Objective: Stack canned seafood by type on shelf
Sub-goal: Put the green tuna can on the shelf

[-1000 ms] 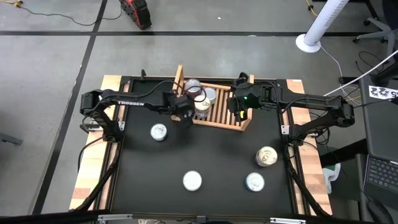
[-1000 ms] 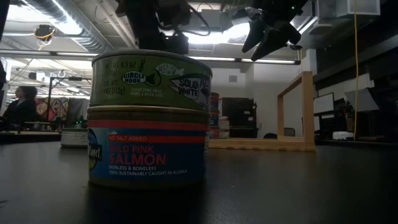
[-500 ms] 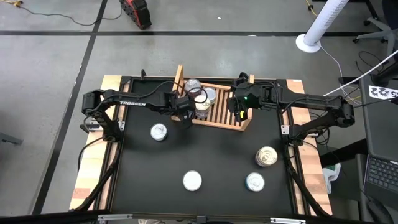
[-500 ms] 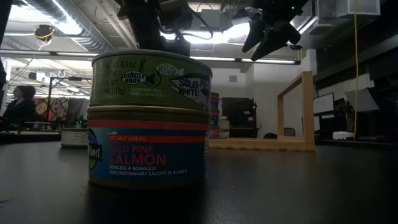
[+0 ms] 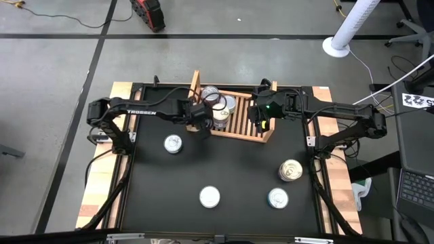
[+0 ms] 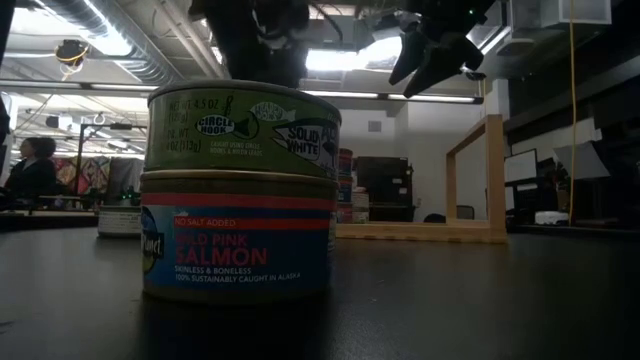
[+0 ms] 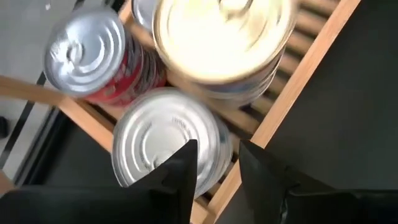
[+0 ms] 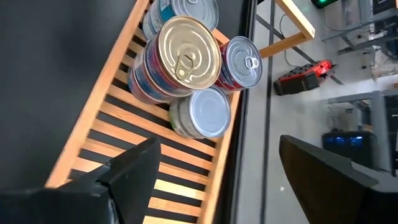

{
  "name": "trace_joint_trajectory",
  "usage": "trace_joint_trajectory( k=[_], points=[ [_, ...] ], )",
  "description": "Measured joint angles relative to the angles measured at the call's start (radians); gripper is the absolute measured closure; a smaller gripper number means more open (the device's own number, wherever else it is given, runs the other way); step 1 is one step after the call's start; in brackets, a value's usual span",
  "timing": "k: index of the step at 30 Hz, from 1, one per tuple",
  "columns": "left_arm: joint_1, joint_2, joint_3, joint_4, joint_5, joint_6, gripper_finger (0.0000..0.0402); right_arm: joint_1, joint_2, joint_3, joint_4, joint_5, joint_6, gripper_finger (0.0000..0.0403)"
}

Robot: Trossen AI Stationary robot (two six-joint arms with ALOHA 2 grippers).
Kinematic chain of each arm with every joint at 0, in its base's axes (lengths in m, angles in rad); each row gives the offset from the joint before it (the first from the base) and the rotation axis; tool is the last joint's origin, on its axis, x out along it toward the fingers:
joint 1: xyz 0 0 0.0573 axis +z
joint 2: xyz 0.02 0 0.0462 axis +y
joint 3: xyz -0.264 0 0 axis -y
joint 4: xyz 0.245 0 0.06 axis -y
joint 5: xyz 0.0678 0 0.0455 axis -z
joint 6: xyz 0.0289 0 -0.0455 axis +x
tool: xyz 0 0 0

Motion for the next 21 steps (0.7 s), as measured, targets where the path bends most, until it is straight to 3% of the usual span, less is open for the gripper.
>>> trace_joint_trajectory(
  k=[11,21],
  points=[
    [-0.11,-0.009,0.088,0.0,0.004,-0.005,0.0288,0.0,0.0,0.0,-0.001,-0.129,0.038,0.0077],
    [-0.285,-0.01,0.109,0.01,0.18,-0.052,0.0288,0.0,0.0,0.0,-0.001,-0.217,0.038,0.0077]
  ],
)
